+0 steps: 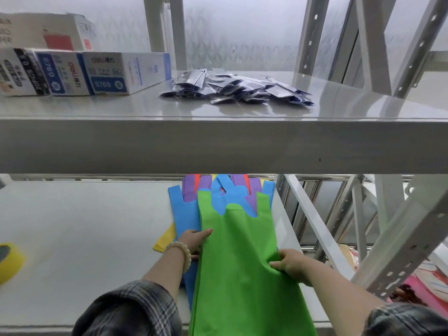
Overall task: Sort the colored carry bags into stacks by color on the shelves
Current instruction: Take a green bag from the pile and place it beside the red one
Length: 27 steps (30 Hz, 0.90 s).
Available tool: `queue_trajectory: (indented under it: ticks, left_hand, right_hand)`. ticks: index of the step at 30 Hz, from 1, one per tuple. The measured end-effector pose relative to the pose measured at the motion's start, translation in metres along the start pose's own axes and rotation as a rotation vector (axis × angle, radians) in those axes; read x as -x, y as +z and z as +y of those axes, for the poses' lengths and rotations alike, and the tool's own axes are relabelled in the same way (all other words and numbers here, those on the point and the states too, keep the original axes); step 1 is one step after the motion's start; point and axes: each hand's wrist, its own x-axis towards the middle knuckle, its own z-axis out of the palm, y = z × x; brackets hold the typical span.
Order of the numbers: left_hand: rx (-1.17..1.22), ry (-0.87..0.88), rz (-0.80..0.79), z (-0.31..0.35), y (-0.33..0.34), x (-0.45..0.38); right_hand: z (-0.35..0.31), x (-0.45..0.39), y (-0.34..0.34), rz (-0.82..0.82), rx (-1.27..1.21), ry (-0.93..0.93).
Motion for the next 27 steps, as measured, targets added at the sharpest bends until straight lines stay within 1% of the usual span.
queue_trajectory:
  ticks: [2, 4, 5, 6, 8, 10, 12, 15, 18, 20, 22, 24, 27]
  left_hand:
    - [-0.147, 0.015, -0.041, 0.003, 0.001, -0.005]
    - [-0.21, -0.002, -0.067, 0.004, 0.002, -0.012]
    - [-0.231, 0.021, -0.035, 0.006, 0.004, -0.011]
    - [-0.252, 0.061, 0.037, 0.009, 0.005, -0.011]
    - [-0.232, 0.152, 0.191, 0.009, 0.006, -0.014]
    - [-0.157, 0.2, 0.215, 0.003, 0.001, -0.015]
    - [-0.131, 0.192, 0.161, -0.006, -0.006, -0.015]
    - [-0.219, 0.203, 0.037, -0.015, -0.012, -0.012]
    - [-0.232, 0.249, 0.001, -0.016, -0.007, -0.009]
    - [-0.196, 0.278, 0.023, -0.014, -0.005, -0.006]
    - [-0.141, 0.328, 0.072, -0.014, -0.007, -0.002]
    - [-0.077, 0.36, 0.114, -0.014, -0.011, 0.001]
    - [0.009, 0.332, 0.111, -0.016, -0.02, 0.0]
  right_hand:
    - [0.002, -0.001, -0.001, 0.029, 0.021, -0.024]
    - [0.004, -0.002, -0.003, 0.061, -0.024, -0.055]
    - [0.003, 0.0, -0.004, 0.063, -0.075, -0.064]
    - [0.002, 0.003, -0.004, 0.035, -0.127, -0.051]
    - [0.003, 0.009, -0.006, -0.074, -0.186, -0.008]
    - [0.009, 0.011, -0.009, -0.179, -0.151, 0.027]
    - [0.015, 0.014, -0.009, -0.219, -0.123, 0.046]
    - [0.023, 0.016, -0.007, -0.231, -0.144, 0.05]
    - [0.029, 0.019, -0.004, -0.268, -0.147, 0.035]
    - [0.027, 0.024, -0.003, -0.285, -0.135, 0.029]
    - [0.025, 0.028, 0.0, -0.274, -0.147, 0.01]
    - [0.022, 0.031, 0.002, -0.217, -0.18, -0.01]
    - [0.018, 0.025, 0.006, -0.11, -0.26, -0.062]
